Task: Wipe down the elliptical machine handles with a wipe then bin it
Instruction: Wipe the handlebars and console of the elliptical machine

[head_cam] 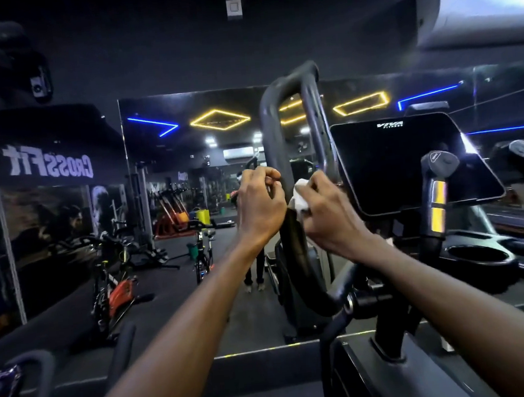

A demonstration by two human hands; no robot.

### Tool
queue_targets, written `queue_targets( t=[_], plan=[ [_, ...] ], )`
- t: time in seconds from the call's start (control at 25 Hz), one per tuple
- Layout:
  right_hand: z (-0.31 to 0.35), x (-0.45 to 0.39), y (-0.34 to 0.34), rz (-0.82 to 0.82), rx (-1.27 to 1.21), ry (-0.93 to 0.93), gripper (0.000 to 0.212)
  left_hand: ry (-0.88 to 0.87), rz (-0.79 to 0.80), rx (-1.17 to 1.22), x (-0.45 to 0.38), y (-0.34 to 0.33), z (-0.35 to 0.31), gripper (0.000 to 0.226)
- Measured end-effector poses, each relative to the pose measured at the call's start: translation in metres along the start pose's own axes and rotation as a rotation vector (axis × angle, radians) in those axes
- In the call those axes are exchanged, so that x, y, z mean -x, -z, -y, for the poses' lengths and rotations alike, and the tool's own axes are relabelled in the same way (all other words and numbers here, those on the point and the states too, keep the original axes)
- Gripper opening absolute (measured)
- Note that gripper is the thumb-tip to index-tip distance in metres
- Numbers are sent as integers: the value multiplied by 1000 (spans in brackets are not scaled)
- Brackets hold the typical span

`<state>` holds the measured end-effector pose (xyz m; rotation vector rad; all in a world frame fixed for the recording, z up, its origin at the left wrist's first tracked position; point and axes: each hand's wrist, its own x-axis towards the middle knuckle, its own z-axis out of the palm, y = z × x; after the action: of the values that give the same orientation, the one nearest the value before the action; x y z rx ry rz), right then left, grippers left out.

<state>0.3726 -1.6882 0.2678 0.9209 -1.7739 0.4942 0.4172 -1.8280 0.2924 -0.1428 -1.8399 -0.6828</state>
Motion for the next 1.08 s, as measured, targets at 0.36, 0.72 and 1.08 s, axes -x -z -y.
queue_targets(
  t=[0.36,0.72,1.08],
  plan=[
    [-28,-16,10,83,116,74,19,-194,-117,-105,-27,-19,8,13],
    [-30,-26,16,2,146,-1,39,-217,-137,-275,-54,-30,-7,17],
    [-54,-35,8,-113,111,-129,43,-263,-125,-423,-73,-38,-17,15]
  ],
)
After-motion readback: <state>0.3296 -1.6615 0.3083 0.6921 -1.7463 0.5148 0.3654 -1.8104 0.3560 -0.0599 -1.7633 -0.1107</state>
